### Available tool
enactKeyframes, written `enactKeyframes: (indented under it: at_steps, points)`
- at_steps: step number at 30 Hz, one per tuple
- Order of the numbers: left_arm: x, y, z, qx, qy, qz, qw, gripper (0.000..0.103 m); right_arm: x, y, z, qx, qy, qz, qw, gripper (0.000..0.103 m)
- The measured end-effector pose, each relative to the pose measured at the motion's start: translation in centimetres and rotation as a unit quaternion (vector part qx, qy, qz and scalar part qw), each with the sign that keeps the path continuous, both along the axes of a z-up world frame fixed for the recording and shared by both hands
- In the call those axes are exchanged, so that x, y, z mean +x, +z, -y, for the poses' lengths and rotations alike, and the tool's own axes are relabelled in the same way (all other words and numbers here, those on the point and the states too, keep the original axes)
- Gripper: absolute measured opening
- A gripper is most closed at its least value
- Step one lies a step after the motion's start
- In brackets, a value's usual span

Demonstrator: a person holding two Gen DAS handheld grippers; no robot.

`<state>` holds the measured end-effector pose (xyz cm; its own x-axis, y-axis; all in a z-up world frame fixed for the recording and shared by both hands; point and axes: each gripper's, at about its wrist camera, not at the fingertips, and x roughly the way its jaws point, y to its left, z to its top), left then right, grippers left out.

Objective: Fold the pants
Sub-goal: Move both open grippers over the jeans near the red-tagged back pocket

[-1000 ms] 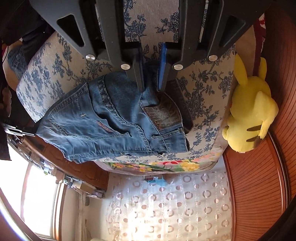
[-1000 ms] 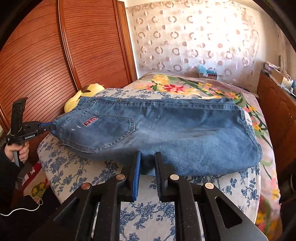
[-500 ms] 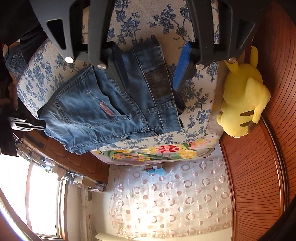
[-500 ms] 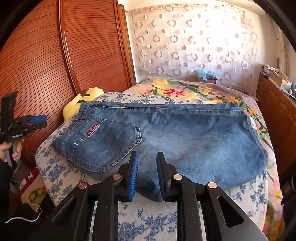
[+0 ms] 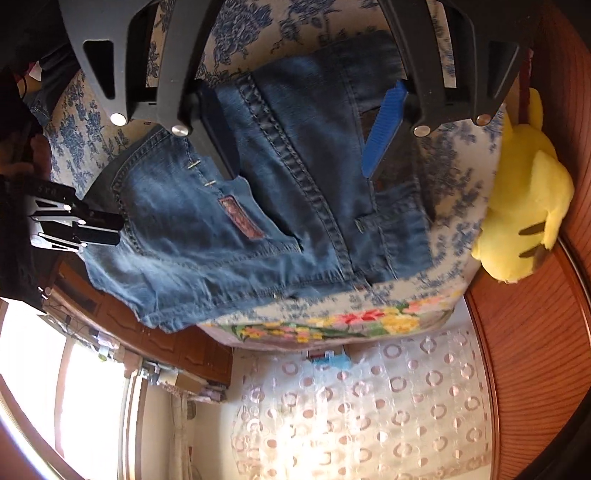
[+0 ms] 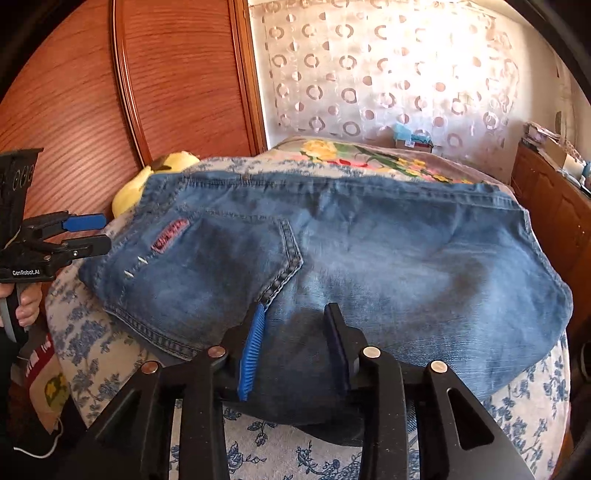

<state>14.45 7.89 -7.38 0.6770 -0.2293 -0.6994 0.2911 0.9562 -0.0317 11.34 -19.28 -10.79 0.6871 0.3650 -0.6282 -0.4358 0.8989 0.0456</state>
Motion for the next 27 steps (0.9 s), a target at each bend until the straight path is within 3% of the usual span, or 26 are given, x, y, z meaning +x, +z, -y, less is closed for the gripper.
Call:
enactKeyframes:
  at_steps: [12,20,27]
  points:
    - [0.7,-3.4,0.8,-0.007,0.011,-0.035,0.9993,0.070,0.8,-1.2,-1.0,-0.017,-0.007,-0.009,1.000,0.041]
    - [0.0,-3.8,1.5,0.017,0.033,-0.025,0.9990,0.073,0.8,-1.3,-1.1,-0.022,-0.008,-0.007,1.000,0.042]
    - [-0.4,-3.5,0.9,0.008,0.031,-0.032,0.9990,0.073,0.6,-1.5,-1.0,-0.027,-0.008,-0.005,1.000,0.042]
